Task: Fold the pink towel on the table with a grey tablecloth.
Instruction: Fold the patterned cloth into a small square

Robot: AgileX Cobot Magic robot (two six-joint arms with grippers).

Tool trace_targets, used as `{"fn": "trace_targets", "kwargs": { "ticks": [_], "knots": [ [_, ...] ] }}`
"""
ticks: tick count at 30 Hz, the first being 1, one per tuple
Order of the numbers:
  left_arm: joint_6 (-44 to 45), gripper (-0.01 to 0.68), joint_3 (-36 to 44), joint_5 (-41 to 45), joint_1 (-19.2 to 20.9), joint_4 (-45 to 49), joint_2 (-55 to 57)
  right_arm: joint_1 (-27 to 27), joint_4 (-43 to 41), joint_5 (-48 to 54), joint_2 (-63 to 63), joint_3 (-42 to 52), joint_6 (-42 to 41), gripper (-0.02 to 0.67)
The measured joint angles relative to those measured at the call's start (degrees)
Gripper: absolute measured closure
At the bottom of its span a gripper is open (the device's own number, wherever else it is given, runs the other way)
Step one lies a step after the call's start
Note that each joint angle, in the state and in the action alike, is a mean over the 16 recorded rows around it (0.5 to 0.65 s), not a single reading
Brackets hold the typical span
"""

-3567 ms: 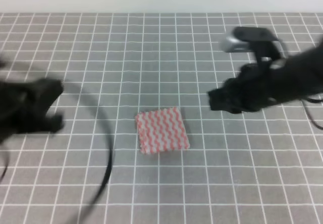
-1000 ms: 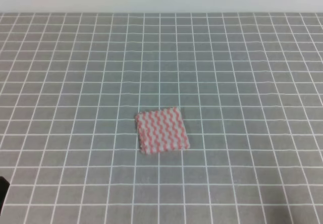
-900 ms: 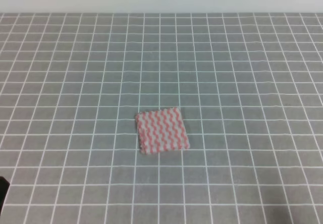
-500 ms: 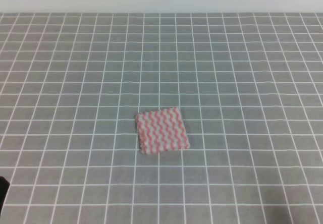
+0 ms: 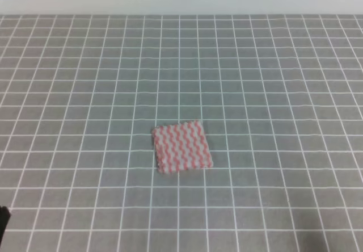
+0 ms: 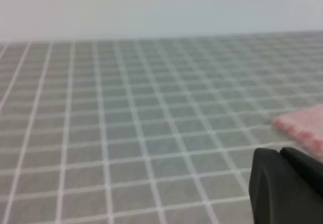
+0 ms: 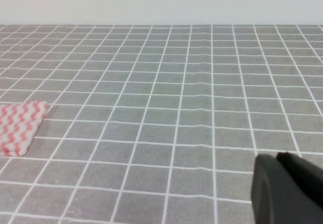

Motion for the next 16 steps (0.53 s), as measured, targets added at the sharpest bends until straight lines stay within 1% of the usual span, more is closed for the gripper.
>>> {"fn": "trace_targets", "kwargs": {
  "ticks": [5, 7, 11, 16],
  "knots": [
    [-9.80, 0.674, 0.21, 4.92, 2.78, 12.79, -1.12, 0.00, 0.04, 0.13, 0.11, -0.17, -0.03, 0.666],
    [-12.70, 0.675, 0.21, 6.75, 3.89, 15.82, -1.62, 0.01, 0.07, 0.14, 0.11, -0.17, -0.03, 0.666],
    [-14.39, 0.675, 0.21, 9.74, 5.50, 17.59, -2.64, 0.02, 0.11, 0.09, 0.06, -0.09, -0.05, 0.665],
    [-14.42, 0.675, 0.09, 11.78, 6.06, 17.85, -3.34, 0.03, 0.15, -0.05, -0.08, 0.12, -0.06, 0.665]
  ]
}}
